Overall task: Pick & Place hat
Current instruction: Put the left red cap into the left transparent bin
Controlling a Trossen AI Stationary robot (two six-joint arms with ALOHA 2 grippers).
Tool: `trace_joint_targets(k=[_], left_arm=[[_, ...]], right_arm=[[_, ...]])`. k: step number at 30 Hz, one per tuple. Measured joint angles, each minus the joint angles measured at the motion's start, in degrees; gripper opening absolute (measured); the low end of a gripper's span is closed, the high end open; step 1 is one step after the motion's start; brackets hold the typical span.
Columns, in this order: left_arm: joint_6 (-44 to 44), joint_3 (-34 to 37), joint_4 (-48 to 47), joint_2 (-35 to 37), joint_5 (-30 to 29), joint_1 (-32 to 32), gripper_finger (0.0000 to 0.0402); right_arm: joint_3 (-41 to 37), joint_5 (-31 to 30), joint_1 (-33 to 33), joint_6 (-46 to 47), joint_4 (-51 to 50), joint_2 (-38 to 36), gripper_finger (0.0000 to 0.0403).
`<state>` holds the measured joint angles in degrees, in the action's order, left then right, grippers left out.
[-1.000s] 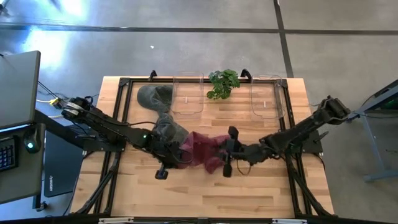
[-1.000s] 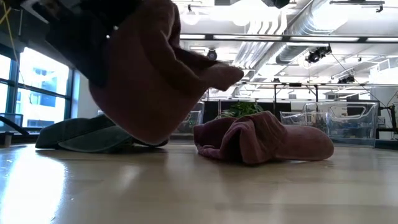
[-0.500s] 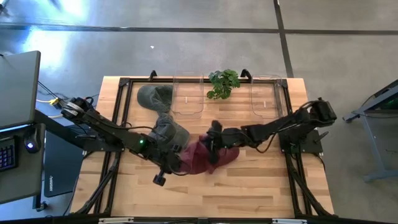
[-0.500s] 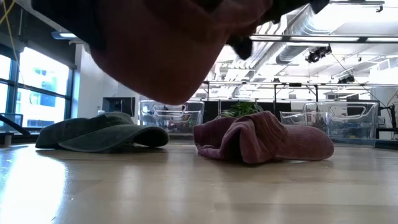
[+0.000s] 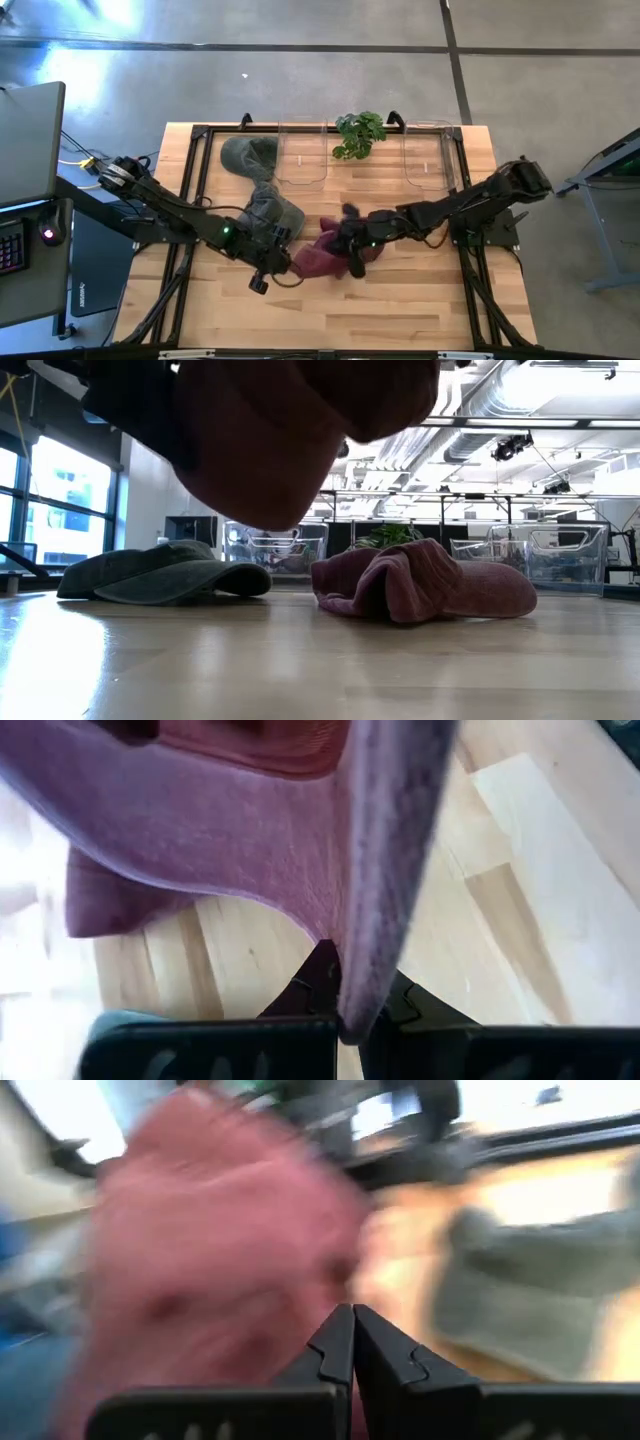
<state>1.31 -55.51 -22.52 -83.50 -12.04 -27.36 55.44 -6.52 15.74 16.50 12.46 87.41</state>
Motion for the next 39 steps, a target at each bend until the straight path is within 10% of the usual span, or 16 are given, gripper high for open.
trace_joint_targets(k=[3,19,26,34,39], left_arm=[[0.98,0.0,0.02,0.0,-1.58,-1.72,0.0],[9.71,0.03,2.16,0.0,-2.98,-2.64,0.0],[10.44,0.02,0.61,0.0,-2.03,-2.66,0.0],[9.16,0.02,0.32,0.0,-2.58,-2.62,0.0],[8.97,0.02,0.92,0.0,-2.73,-2.64,0.0]], right_arm=[[0.0,-6.13,1.34,-0.27,-2.26,-3.57,0.0004],[0.0,16.64,4.48,1.11,9.4,5.83,0.0002],[0.05,-7.63,7.49,-7.48,7.81,-0.83,0.0002],[0.07,4.51,14.34,-8.99,4.92,-2.74,0.0001],[0.04,-1.96,15.3,-8.29,2.47,-0.75,0.0001]])
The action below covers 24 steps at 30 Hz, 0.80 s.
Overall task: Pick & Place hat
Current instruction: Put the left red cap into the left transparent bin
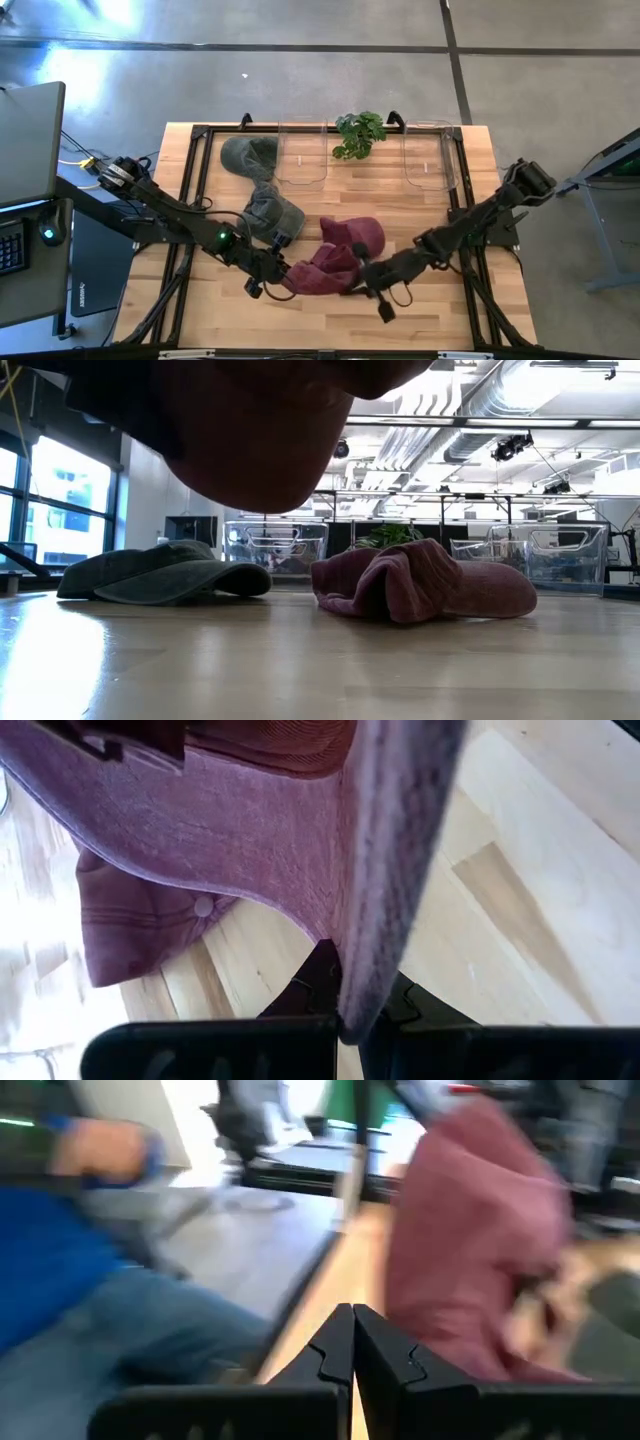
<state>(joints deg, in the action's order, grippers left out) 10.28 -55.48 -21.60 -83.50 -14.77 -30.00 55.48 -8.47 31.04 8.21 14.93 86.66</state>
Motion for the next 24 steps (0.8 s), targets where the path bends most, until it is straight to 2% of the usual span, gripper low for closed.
trace_joint_targets(k=[5,7,12,16,18,19,23,24], left_arm=[[0.2,0.0,1.31,0.0,1.79,0.0,0.0],[0.42,0.0,1.6,-0.62,1.86,0.03,0.0],[1.54,0.0,2.18,-3.13,1.73,0.85,0.0],[2.86,0.0,1.74,-4.99,-0.65,0.81,0.0],[3.75,0.0,1.91,-5.87,-2.21,1.14,0.0],[4.06,0.0,1.62,-6.01,-3.27,1.2,0.0],[4.26,0.0,-0.14,-5.92,-5.83,1.11,0.0],[4.26,0.0,-0.64,-5.92,-6.5,1.1,0.0]], right_arm=[[-0.02,-12.86,-1.15,-3.89,3.22,0.17,0.0001],[0.54,-13.81,-2.42,-3.53,3.35,0.17,0.0001],[3.12,-7.64,-7.08,4.49,-3.53,3.21,0.0001],[6.33,10.5,-8.8,4.53,-3.92,6.29,0.0001],[8.59,13.74,-8.73,4.63,-6.55,6.44,0.0001],[9.62,11.72,-8.44,4.49,-8.68,6.44,0.0001],[14.54,-8.85,-5.73,4.37,-18.76,5.77,0.0001],[16.06,-11.36,-4.81,3.75,-20.88,5.59,0.0001]])
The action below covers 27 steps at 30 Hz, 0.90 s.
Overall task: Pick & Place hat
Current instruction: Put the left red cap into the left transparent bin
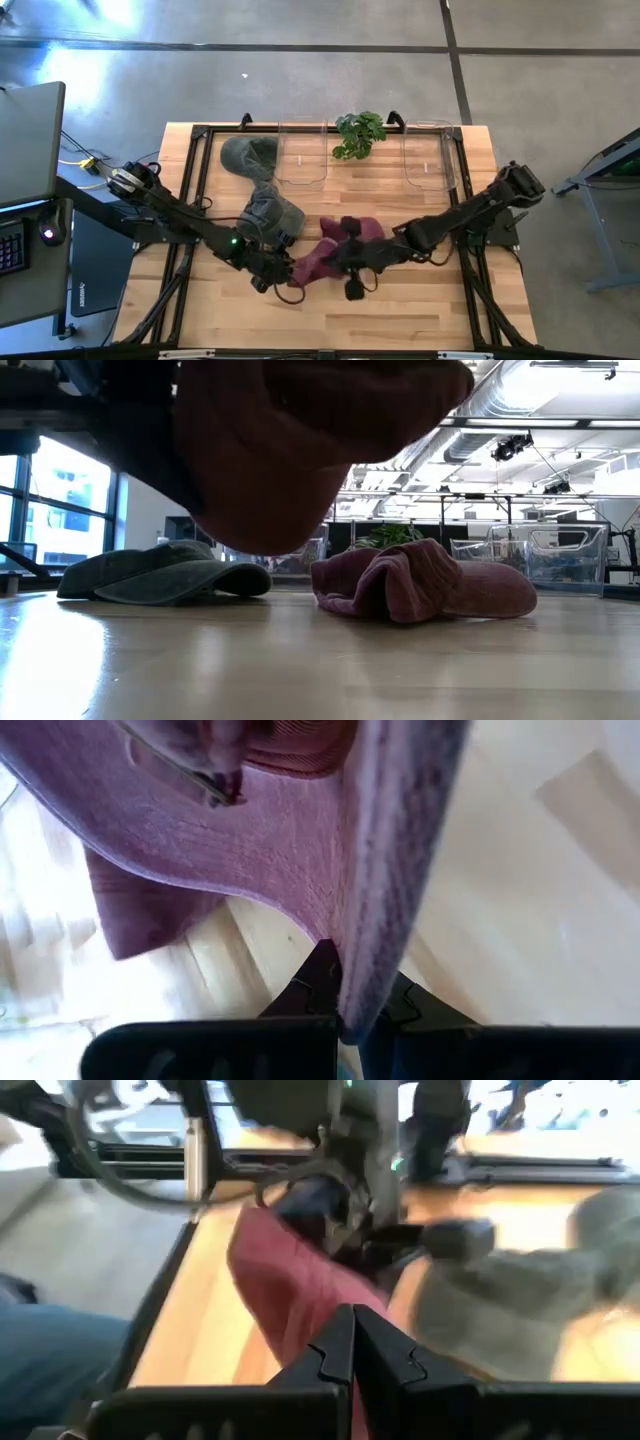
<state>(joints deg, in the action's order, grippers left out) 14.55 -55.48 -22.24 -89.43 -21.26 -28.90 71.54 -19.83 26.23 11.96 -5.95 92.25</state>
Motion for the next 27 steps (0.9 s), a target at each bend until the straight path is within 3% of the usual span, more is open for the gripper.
trace_joint_targets(k=[4,9,16,22,27], left_arm=[[0.26,0.0,-0.53,0.0,-6.06,0.02,0.0],[0.47,0.0,-0.74,0.0,-14.53,0.06,0.0],[0.66,0.0,-0.72,0.0,-16.36,0.06,0.0],[0.63,0.0,-0.66,0.0,-16.38,0.04,0.0],[0.63,0.0,-0.28,0.0,-14.25,0.04,0.0]], right_arm=[[3.11,-4.02,4.0,-4.4,-3.33,1.95,0.0001],[4.88,-14.83,6.79,-12.25,-1.04,8.7,0.0001],[7.47,-16.9,5.03,-20.43,10.21,15.78,0.0001],[8.47,-28.15,2.7,-13.86,8.7,15.75,0.0],[8.44,-23.28,0.35,-3.11,1.02,15.54,0.0]])
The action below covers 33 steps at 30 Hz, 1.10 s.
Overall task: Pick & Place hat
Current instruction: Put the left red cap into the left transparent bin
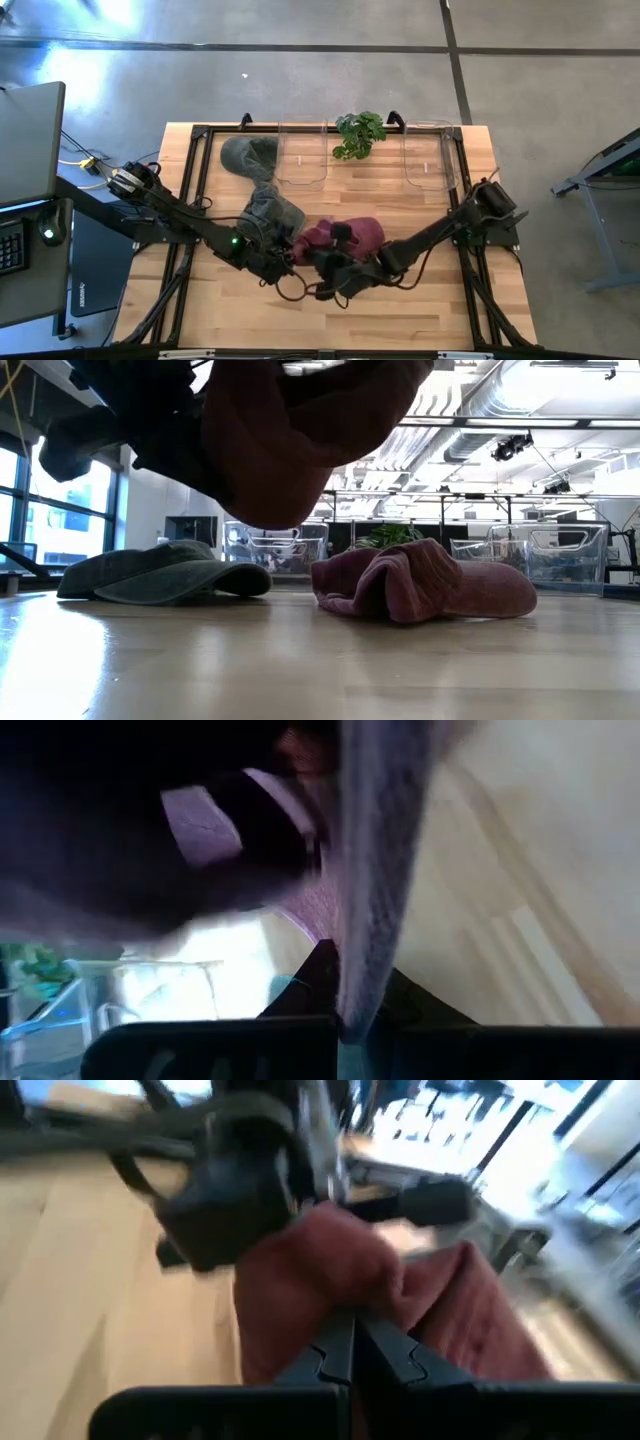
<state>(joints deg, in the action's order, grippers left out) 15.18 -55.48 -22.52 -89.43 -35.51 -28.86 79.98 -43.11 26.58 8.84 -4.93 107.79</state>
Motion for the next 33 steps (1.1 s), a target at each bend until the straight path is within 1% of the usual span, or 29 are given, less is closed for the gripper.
trace_joint_targets(k=[2,4,6,7,8,10,12,16,18,20,22,24,28,30,32,33], left_arm=[[0.04,0.0,-0.06,0.0,0.58,-0.02,0.0],[0.76,0.0,-0.1,0.0,0.49,-0.02,0.0],[1.09,0.0,-0.39,0.0,0.17,-0.04,0.0],[1.09,0.0,-0.36,0.0,0.16,-0.04,0.0],[1.12,0.0,-0.36,0.0,0.13,-0.04,0.0],[1.37,0.0,-0.35,0.0,0.02,-0.04,0.0],[1.57,0.0,-0.07,0.0,-0.06,-0.02,0.0],[2.91,0.0,0.28,0.0,-0.02,-0.03,0.0],[3.85,0.0,0.97,0.0,-0.04,-0.02,0.0],[4.69,0.0,2.16,0.0,-0.05,-0.02,0.0],[6.32,0.0,3.14,0.0,-0.13,-0.02,0.0],[8.05,0.0,3.42,0.0,-0.85,-0.02,0.0],[11.9,0.0,2.98,0.0,-2.66,-0.02,0.0],[13.58,0.0,2.71,0.0,-3.22,-0.02,0.0],[14.44,0.0,2.87,0.0,-3.33,-0.02,0.0],[14.74,0.0,2.82,0.0,-3.28,-0.02,0.0]], right_arm=[[-0.02,4.38,-0.53,-0.12,-0.43,0.0,0.0],[-0.08,8.07,-0.57,-2.29,1.09,-0.75,0.0],[-0.12,9.27,0.28,-3.31,2.35,-2.58,0.0],[-0.12,7.95,0.83,-3.21,2.04,-3.78,0.0],[-0.1,5.19,1.44,-2.44,1.63,-5.04,0.0],[-0.06,-1.21,2.7,0.08,-2.08,-7.77,0.0],[-0.06,-4.78,2.98,2.95,-5.96,-9.98,0.0],[-0.06,-5.32,1.67,7.81,-12.31,-12.43,0.0],[-0.06,-3.17,0.11,9.94,-15.53,-12.54,0.0],[-0.06,2.84,-2.47,11.91,-17.91,-12.08,0.0],[-0.06,10.9,-4.81,13.29,-19.2,-11.32,0.0],[-0.06,19.47,-6.5,12.42,-19.22,-10.1,0.0],[-0.09,38.43,-7.35,10.42,-18.07,-9.06,0.0],[-0.09,46.54,-6.78,7.91,-17.75,-8.89,0.0],[-0.13,51.54,-5.83,4.29,-16.59,-8.85,0.0],[-0.13,52.12,-5.23,2.93,-15.79,-9.09,0.0]])
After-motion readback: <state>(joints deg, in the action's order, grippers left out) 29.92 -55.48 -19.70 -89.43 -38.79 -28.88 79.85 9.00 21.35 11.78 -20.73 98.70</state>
